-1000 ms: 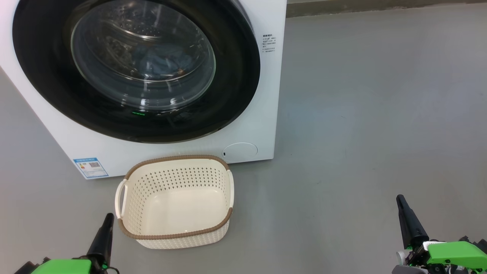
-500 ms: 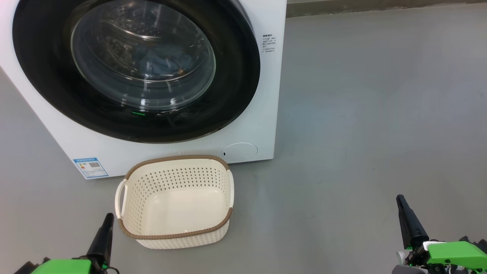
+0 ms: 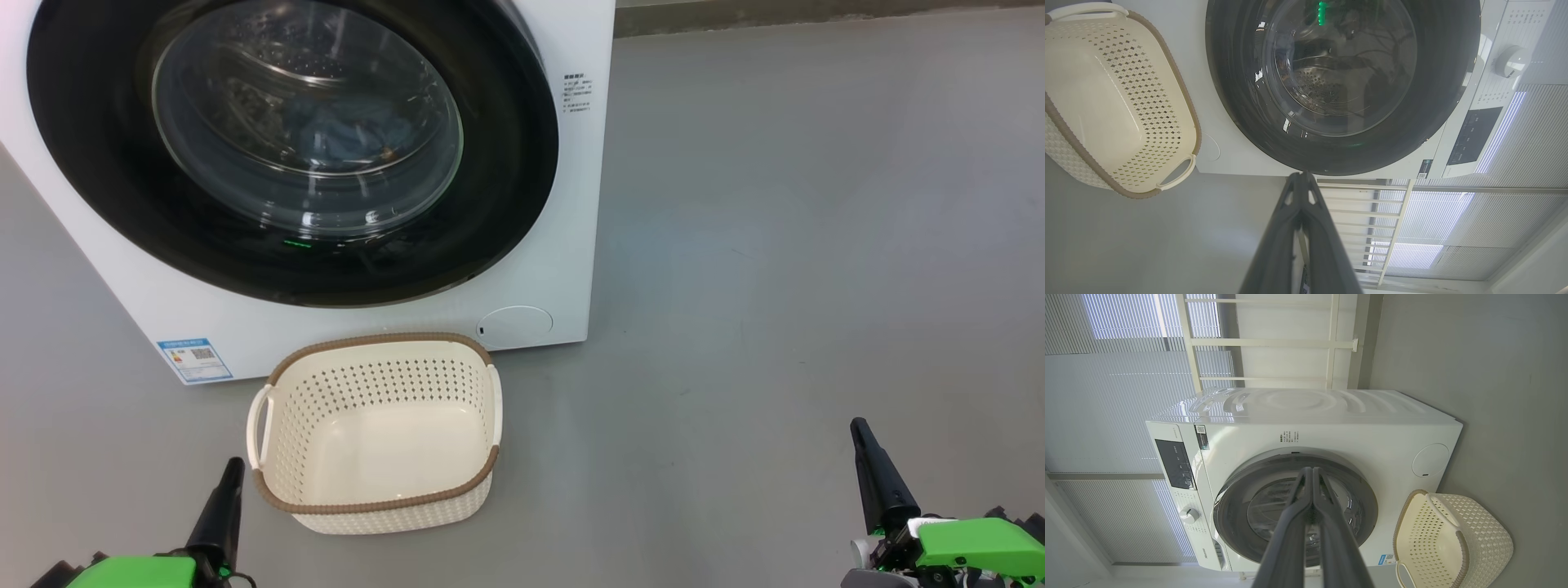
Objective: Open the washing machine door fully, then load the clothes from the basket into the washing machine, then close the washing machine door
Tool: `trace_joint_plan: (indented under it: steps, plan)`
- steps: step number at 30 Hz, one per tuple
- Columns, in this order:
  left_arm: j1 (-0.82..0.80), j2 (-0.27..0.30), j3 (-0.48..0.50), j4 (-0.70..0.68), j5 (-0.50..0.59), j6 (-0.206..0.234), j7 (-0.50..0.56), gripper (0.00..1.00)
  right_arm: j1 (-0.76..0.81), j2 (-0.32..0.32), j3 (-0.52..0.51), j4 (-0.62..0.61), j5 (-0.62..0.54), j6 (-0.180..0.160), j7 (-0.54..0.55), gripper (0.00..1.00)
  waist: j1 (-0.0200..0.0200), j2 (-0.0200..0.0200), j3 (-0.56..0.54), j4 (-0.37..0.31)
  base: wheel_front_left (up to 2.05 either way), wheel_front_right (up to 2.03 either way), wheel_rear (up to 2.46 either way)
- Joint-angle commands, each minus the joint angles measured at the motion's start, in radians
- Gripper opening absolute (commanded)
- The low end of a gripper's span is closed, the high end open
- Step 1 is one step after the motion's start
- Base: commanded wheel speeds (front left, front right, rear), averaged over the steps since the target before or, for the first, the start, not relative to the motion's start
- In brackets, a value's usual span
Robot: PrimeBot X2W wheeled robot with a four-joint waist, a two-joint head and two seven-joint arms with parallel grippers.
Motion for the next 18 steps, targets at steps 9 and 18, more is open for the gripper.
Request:
trace_joint_plan:
  steps: [9, 18]
  plan:
    - [-0.041, 0.010, 0.035, -0.020, -0.007, -0.003, 0.006, 0.00, -0.040, -0.013, 0.024, -0.025, 0.004, 0.002, 0.008, 0.00, 0.0000, 0.0000, 0.000, 0.000, 0.00, 0.00, 0.00]
    - [-0.041, 0.010, 0.036, -0.020, -0.007, -0.003, 0.006, 0.00, -0.040, -0.013, 0.024, -0.025, 0.004, 0.002, 0.008, 0.00, 0.0000, 0.0000, 0.000, 0.000, 0.00, 0.00, 0.00]
